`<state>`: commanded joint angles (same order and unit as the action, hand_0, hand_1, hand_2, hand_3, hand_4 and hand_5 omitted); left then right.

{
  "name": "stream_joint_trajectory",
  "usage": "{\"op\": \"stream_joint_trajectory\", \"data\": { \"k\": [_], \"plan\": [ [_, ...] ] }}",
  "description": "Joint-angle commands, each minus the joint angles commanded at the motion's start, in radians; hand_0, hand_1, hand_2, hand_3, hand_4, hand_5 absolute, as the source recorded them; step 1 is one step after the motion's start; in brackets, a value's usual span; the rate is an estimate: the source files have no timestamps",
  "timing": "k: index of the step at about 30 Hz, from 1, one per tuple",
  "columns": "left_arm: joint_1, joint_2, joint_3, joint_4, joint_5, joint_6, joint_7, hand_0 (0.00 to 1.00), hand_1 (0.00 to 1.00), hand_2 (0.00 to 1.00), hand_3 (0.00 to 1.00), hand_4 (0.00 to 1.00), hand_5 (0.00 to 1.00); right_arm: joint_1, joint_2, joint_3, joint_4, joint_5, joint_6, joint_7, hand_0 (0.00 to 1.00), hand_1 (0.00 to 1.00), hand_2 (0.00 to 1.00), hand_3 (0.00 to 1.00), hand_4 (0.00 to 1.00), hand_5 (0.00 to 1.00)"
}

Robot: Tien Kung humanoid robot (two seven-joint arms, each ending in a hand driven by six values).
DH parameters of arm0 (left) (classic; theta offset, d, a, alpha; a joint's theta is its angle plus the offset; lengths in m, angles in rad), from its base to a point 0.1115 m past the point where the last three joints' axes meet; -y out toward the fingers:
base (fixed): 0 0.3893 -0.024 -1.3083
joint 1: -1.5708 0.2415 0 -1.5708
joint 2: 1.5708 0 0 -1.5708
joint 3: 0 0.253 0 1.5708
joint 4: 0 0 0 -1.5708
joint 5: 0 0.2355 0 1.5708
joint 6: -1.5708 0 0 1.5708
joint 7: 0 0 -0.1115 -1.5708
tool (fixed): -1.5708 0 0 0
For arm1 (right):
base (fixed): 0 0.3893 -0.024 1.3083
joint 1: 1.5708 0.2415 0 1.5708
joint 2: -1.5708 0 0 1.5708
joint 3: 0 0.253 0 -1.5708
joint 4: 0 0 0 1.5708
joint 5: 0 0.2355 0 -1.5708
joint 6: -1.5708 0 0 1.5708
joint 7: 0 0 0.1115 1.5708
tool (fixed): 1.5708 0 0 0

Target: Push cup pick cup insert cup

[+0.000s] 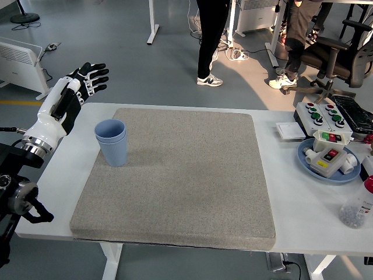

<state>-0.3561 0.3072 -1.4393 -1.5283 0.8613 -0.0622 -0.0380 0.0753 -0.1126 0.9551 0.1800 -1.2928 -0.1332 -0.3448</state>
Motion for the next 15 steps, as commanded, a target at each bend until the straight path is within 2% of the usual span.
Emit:
{"op": "stream_joint_trajectory", "data": {
  "k": [4, 9, 11, 15],
  "plan": [
    [0.167, -0.009, -0.007, -0.063, -0.156, 0.005, -0.019, 0.828, 0.833, 0.821, 0.765, 0.753, 0.998, 0.001, -0.001, 0.014, 0.000, -0.019, -0.001, 0.001, 0.529, 0.547, 0.613, 0.616, 0.184, 0.738],
    [0.364, -0.024, -0.012, -0.038, -0.255, 0.032, -0.053, 0.830, 0.839, 0.828, 0.759, 0.751, 0.998, 0.000, -0.002, 0.035, 0.000, -0.049, 0.002, 0.002, 0.529, 0.547, 0.610, 0.616, 0.183, 0.741],
    [0.408, -0.034, -0.017, -0.019, -0.264, 0.045, -0.064, 0.830, 0.840, 0.832, 0.758, 0.742, 0.998, 0.000, -0.003, 0.041, 0.000, -0.059, 0.002, 0.004, 0.529, 0.547, 0.608, 0.614, 0.181, 0.745],
    [0.432, -0.044, -0.025, 0.004, -0.272, 0.058, -0.084, 0.830, 0.840, 0.832, 0.758, 0.742, 0.998, 0.001, -0.002, 0.044, 0.000, -0.062, 0.000, 0.008, 0.529, 0.547, 0.608, 0.614, 0.181, 0.745]
  ]
}}
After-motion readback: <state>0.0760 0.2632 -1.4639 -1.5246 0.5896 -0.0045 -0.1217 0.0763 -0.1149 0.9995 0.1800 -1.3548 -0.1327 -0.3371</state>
